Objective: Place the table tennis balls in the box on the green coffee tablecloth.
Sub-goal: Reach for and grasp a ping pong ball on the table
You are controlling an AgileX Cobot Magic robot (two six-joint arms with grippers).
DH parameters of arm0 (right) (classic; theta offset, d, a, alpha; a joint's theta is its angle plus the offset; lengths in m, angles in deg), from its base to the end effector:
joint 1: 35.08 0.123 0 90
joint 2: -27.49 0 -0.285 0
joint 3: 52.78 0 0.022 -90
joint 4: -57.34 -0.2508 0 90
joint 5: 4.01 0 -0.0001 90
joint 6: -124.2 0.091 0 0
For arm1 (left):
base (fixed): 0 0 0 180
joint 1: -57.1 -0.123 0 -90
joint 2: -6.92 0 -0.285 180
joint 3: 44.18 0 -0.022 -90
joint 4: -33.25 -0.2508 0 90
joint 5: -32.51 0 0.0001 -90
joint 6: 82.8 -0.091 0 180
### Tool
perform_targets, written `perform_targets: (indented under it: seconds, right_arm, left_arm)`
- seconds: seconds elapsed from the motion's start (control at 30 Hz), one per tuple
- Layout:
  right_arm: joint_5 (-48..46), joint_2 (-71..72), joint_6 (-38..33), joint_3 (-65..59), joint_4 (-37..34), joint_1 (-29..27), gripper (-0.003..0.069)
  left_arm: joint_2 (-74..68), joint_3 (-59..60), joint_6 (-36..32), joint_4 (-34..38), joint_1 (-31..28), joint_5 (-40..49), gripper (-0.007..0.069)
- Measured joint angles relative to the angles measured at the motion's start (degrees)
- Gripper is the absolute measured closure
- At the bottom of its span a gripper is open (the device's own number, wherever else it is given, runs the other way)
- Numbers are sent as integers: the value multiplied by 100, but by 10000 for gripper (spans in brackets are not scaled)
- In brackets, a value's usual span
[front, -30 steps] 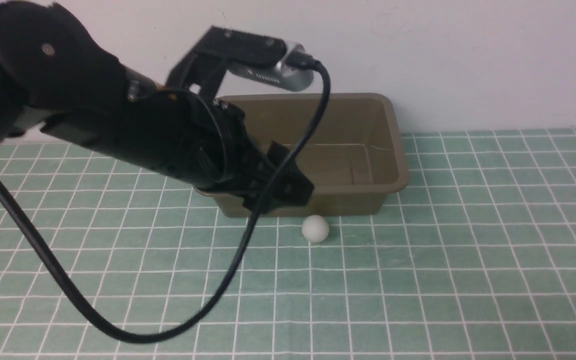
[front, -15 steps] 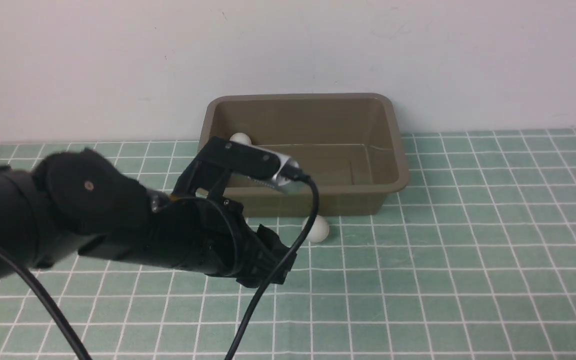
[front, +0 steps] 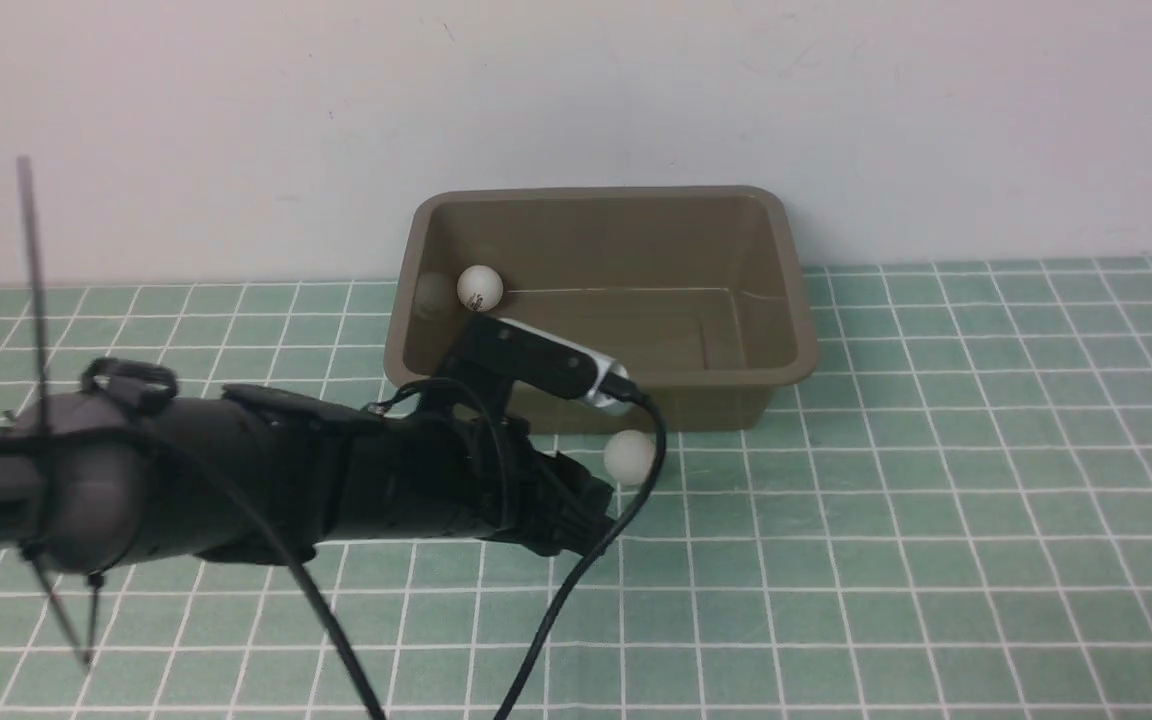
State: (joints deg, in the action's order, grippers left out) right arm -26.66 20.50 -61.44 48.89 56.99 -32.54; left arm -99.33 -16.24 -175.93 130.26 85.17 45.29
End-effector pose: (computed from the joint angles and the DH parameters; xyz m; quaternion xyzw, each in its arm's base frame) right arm 0.0518 0.0025 0.1719 -0.0561 0.8069 -0.0133 0.5878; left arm 0.2908 -0.1778 0.1775 0.2327 0.8809 -0.2077 0.3559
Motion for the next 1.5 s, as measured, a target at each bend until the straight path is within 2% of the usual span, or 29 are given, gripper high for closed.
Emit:
perform_targets:
  seconds: [0.07,0.2,0.43,0.5,0.83,1.37,1.43,1.5]
  right_arm:
    - [0,0,0,0,0,0,218]
    - [0,0,0,0,0,0,218]
    - [0,0,0,0,0,0,218]
    - [0,0,0,0,0,0,218]
    - [0,0,0,0,0,0,218]
    - [0,0,0,0,0,0,218]
    - [0,0,0,0,0,0,218]
    - [0,0,0,0,0,0,218]
  left_arm:
    - [-259,-216,-223,85,0,237,290]
    - [-612,-498,-230,119,0,384,253]
    - [-850,-756,-230,119,0,384,75]
    - [-850,-826,-230,124,0,384,49]
    - [-1079,-1107,-230,137,0,32,40]
    - [-1870,-1656,-224,142,0,148,40]
    - [-1930,-1701,-224,142,0,148,46]
    - [-1964,-1711,-174,142,0,148,88]
